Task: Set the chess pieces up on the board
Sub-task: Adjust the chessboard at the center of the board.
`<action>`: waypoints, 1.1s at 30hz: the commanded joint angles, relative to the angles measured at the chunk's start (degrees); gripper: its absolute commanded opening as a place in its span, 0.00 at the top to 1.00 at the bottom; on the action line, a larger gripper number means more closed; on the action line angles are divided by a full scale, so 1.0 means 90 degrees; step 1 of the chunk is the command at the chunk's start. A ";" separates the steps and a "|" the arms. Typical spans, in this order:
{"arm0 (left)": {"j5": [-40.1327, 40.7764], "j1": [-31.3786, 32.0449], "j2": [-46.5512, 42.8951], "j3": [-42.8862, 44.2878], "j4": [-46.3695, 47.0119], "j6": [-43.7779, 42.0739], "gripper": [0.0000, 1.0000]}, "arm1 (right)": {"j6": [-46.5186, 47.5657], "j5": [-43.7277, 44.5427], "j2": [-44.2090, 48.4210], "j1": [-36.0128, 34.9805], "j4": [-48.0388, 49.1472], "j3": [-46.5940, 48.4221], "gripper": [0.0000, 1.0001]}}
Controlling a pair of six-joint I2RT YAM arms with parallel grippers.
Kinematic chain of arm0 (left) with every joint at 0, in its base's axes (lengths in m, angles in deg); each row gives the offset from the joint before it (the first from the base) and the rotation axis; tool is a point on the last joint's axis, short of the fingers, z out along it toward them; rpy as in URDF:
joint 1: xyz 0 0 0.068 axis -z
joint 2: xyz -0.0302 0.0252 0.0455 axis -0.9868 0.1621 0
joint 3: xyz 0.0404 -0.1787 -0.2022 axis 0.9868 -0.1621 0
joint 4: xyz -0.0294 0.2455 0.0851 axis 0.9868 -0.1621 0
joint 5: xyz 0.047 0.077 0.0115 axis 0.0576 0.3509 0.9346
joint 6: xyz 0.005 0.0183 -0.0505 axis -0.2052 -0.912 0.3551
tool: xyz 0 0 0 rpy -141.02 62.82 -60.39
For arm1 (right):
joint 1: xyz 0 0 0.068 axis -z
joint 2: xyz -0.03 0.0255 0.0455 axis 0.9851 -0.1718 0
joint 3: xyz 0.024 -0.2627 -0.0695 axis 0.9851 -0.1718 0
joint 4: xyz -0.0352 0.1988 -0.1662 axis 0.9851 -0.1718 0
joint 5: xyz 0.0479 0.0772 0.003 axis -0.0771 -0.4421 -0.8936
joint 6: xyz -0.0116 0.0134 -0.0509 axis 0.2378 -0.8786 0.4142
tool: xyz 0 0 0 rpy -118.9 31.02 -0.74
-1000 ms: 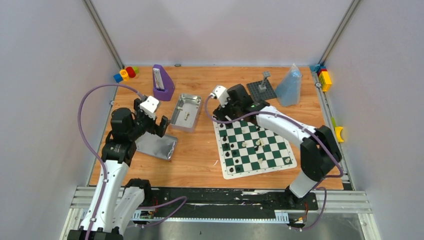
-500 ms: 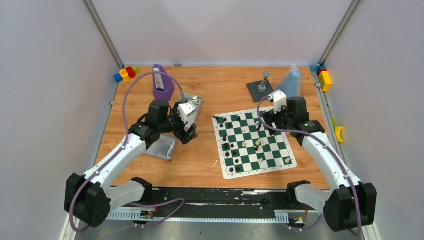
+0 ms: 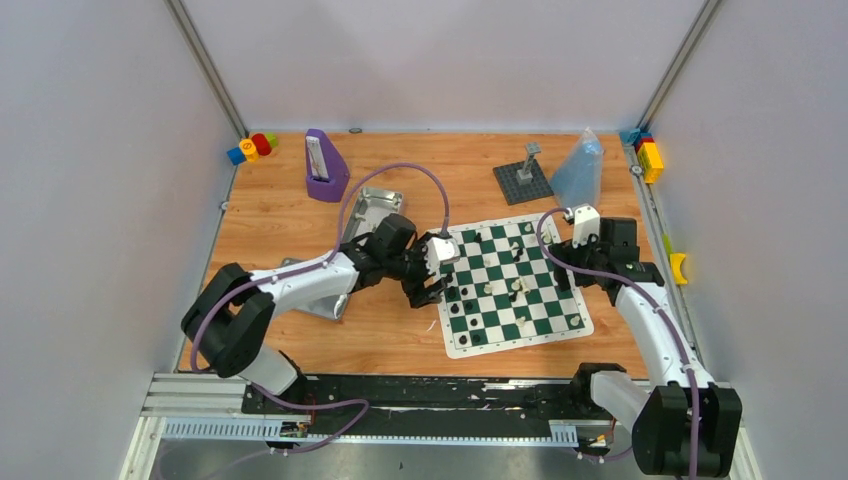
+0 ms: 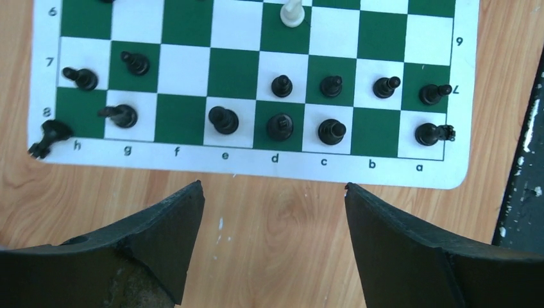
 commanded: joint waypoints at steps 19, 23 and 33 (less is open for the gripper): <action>0.0583 0.0619 0.1330 0.0416 0.1003 -0.0398 0.38 | 0.0055 -0.0365 0.0178 0.0244 0.0130 -0.0053 0.19; 0.0639 0.0620 0.1371 0.0444 0.0722 -0.0508 0.40 | 0.0053 -0.0399 0.0211 0.0281 0.0122 -0.0059 0.19; 0.0676 0.0620 0.1631 0.0540 0.0476 -0.0600 0.44 | 0.0077 -0.0451 0.0223 0.0331 0.0111 -0.0063 0.19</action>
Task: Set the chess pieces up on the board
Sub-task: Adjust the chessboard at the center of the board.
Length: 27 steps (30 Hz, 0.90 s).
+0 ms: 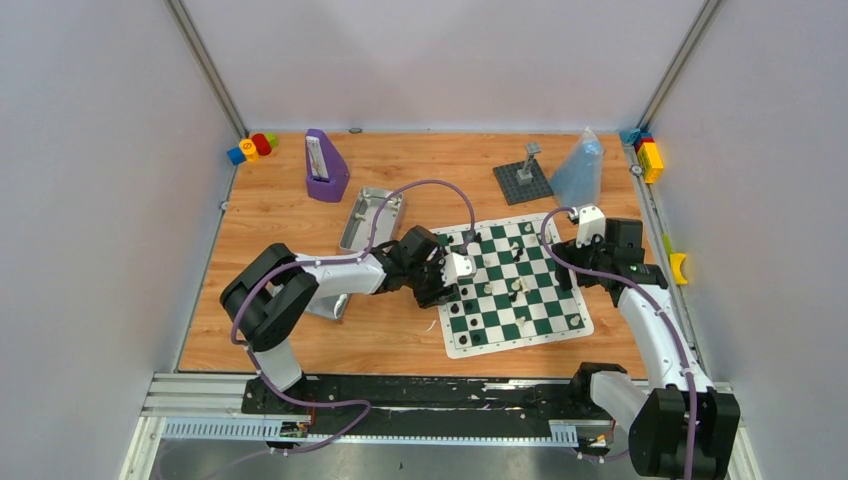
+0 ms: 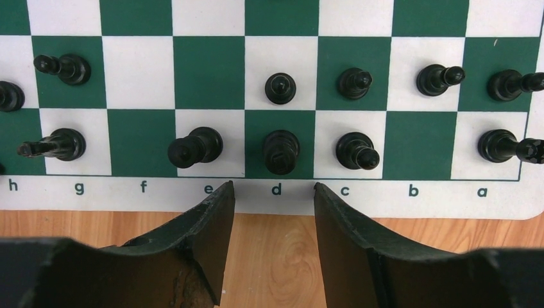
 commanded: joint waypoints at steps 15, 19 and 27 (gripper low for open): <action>-0.0115 0.0034 0.0120 0.0476 -0.1208 -0.0318 0.50 | 0.0093 -0.0157 0.0160 0.0050 0.0057 0.0010 0.19; -0.0078 0.0034 0.0287 0.0864 -0.1745 -0.0290 0.51 | 0.0086 -0.0141 0.0176 0.0050 0.0039 0.0033 0.19; 0.0177 0.0033 0.0339 0.1193 -0.2378 -0.0308 0.53 | 0.0065 -0.0202 0.0107 0.0050 0.0037 0.0082 0.19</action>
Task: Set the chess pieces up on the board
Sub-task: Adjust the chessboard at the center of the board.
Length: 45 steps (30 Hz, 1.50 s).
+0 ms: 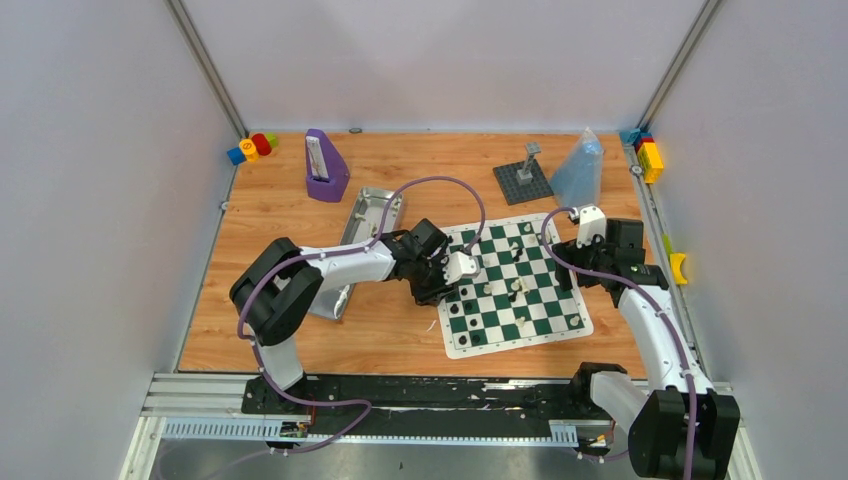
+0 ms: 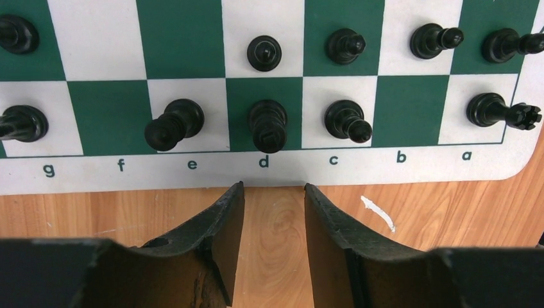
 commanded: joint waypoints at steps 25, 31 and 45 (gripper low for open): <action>0.0610 -0.1668 -0.3261 -0.0498 -0.1477 0.0185 0.14 | 0.0439 -0.0515 -0.1648 -0.3245 0.0947 0.1365 0.20; 0.0451 -0.2853 -0.4352 -0.0736 -0.1779 0.0295 0.09 | 0.0734 0.0186 -0.2947 -0.4293 0.1239 0.2281 0.21; 0.0622 -0.3366 -0.5199 -0.0891 -0.1651 0.0601 0.06 | 0.1439 0.1292 -0.5508 -0.5182 0.1264 0.4016 0.23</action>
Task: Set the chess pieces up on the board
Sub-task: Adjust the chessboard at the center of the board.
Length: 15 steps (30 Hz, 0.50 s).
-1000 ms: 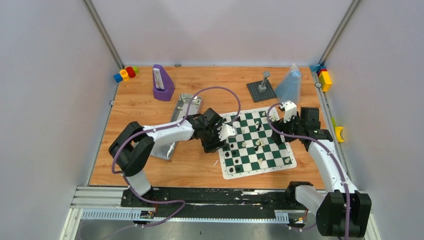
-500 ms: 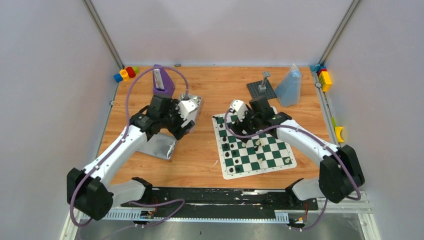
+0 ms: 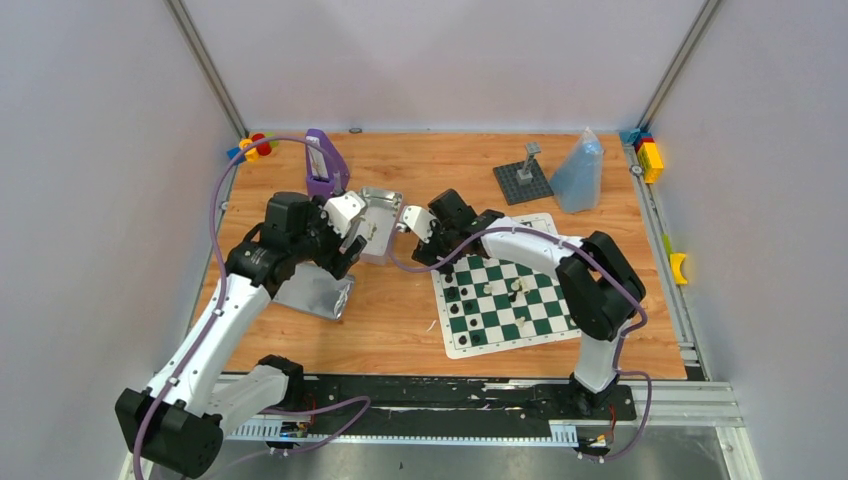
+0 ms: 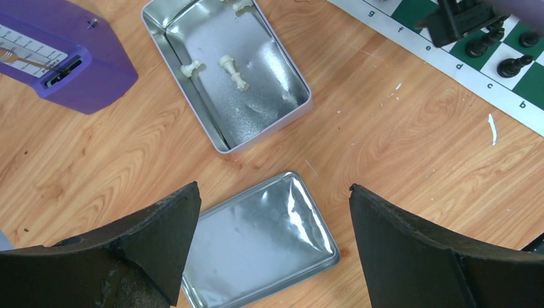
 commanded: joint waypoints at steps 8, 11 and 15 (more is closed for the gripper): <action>0.0197 -0.0066 -0.0357 -0.0193 0.0248 0.0213 0.06 | 0.0320 0.0445 -0.0446 -0.0303 0.0153 0.0211 0.24; 0.0215 -0.0087 -0.0440 -0.0228 0.0279 0.0235 0.05 | 0.0266 0.0426 -0.0409 -0.0389 0.0153 0.0119 0.24; 0.0203 -0.0109 -0.0467 -0.0252 0.0280 0.0246 0.04 | 0.0252 0.0501 -0.0340 -0.0507 0.0144 -0.0021 0.24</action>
